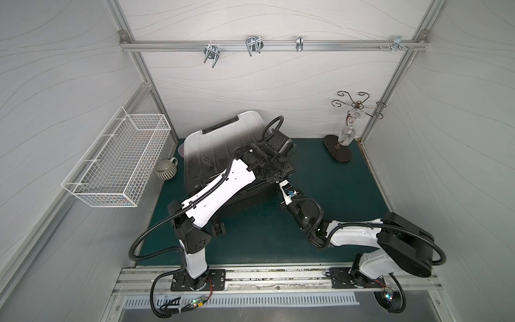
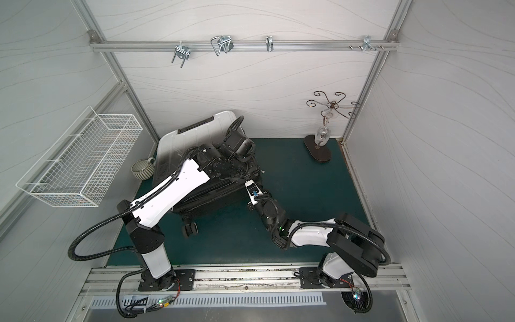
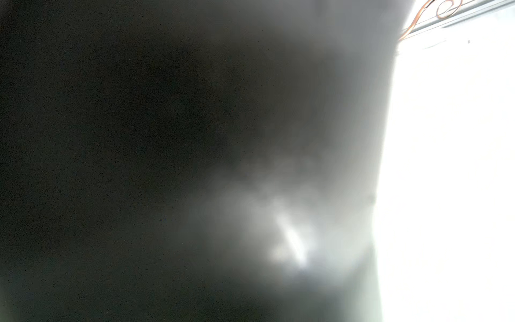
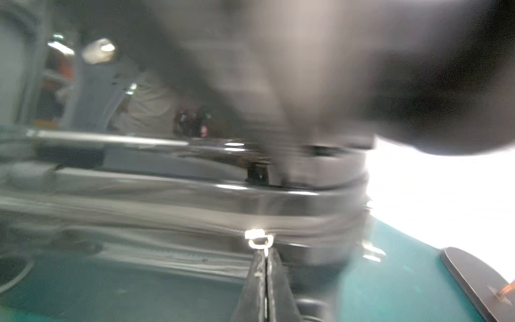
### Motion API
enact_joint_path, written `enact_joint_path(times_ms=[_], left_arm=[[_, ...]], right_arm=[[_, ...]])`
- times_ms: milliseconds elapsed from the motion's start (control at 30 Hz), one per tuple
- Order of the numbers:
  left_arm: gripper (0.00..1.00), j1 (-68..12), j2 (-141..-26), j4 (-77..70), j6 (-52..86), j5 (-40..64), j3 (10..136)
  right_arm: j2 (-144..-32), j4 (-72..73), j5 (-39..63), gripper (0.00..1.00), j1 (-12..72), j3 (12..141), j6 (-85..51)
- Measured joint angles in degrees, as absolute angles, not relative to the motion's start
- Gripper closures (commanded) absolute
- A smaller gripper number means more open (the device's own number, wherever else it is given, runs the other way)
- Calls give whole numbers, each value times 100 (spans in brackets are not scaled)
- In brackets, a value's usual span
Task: Close the suitcase zippers
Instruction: Zip the zipper on the suitcase.
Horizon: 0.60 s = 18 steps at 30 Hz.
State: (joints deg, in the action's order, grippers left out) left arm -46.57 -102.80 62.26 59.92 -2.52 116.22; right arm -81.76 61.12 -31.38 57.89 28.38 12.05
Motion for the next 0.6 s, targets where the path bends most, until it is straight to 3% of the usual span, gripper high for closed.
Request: enact_joint_path(times_ms=[167, 300, 433, 600], left_arm=[[100, -4663, -10173, 6377, 5669, -134, 11410], [100, -4668, -10029, 6224, 5245, 141, 11061], [100, -4781, -9998, 6154, 4635, 290, 10879], [100, -5024, -10001, 6283, 3780, 233, 10672]], right_arm=[[-7533, 5304, -2012, 100, 4786, 2720, 368], [-7332, 4670, -231, 100, 3929, 2749, -375], [-7526, 4237, 1151, 100, 3240, 3030, -858], [-8138, 3706, 2095, 100, 2639, 3610, -1219]])
